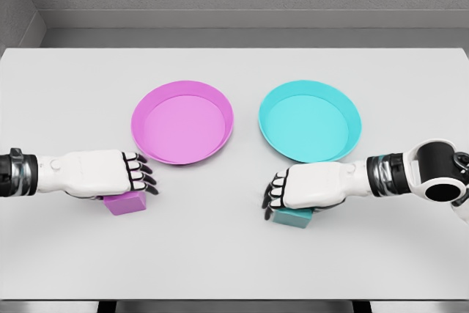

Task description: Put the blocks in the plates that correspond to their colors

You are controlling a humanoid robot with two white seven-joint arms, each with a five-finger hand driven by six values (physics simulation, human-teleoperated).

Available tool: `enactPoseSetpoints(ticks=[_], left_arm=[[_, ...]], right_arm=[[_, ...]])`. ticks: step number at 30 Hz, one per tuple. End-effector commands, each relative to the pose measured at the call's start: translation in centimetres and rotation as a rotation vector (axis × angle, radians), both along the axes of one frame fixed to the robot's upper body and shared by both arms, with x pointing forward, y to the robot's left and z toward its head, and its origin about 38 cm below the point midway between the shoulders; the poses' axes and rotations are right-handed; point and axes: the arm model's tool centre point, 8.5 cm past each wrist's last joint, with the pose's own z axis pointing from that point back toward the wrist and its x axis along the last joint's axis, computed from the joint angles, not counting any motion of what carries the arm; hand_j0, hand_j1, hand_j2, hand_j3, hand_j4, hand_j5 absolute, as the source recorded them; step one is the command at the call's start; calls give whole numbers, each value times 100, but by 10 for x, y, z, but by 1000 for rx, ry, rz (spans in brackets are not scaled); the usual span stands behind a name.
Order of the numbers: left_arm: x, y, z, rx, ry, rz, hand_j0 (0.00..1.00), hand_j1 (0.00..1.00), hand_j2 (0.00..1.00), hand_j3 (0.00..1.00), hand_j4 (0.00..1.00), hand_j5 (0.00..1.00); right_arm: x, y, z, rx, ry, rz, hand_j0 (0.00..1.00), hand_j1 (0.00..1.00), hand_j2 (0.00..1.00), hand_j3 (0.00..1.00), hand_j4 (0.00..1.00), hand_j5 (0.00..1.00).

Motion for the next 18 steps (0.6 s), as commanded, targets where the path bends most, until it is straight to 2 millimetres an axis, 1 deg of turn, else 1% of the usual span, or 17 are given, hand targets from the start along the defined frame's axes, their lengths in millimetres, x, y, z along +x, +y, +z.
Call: enactPoseSetpoints(ticks=[1, 2, 3, 4, 5, 8, 10, 13, 14, 16, 18], left_arm=[[-1, 0, -1, 1, 5, -1, 69, 69, 69, 69, 69, 69], [-1, 0, -1, 2, 5, 1, 64, 64, 64, 64, 64, 64], [-1, 0, -1, 2, 5, 1, 61, 61, 61, 61, 61, 61], [-1, 0, -2, 1, 5, 0, 54, 54, 54, 54, 54, 54], [-1, 0, -1, 3, 6, 1, 52, 52, 52, 52, 52, 52], [-1, 0, -2, 2, 6, 0, 47, 47, 47, 47, 47, 47], [0, -1, 0, 1, 1, -1, 42, 42, 42, 42, 42, 42], [3, -1, 6, -5, -14, 1, 40, 40, 40, 40, 40, 40], [4, 0, 8, -6, -19, 2, 39, 39, 39, 39, 39, 39], [8, 1, 15, -6, -38, 4, 38, 38, 38, 38, 38, 38], [18, -1, 34, -31, -77, 9, 38, 38, 38, 38, 38, 38]], right_arm=[[4, -4, 5, -11, -26, -6, 59, 59, 59, 59, 59, 59], [9, -9, 13, 0, -44, -25, 58, 58, 58, 58, 58, 58], [10, -10, 15, 2, -49, -30, 56, 56, 56, 56, 56, 56], [14, -13, 21, 15, -62, -44, 55, 55, 55, 55, 55, 55], [16, -15, 26, 20, -74, -53, 54, 54, 54, 54, 54, 54], [20, -17, 30, 41, -66, -67, 54, 54, 54, 54, 54, 54], [24, -20, 42, 85, -70, -87, 54, 54, 54, 54, 54, 54], [30, -25, 54, 131, -65, -111, 54, 54, 54, 54, 54, 54], [34, -29, 65, 163, -81, -127, 54, 54, 54, 54, 54, 54], [42, -37, 76, 187, -100, -160, 54, 54, 54, 54, 54, 54], [56, -52, 81, 200, -115, -223, 54, 54, 54, 54, 54, 54]])
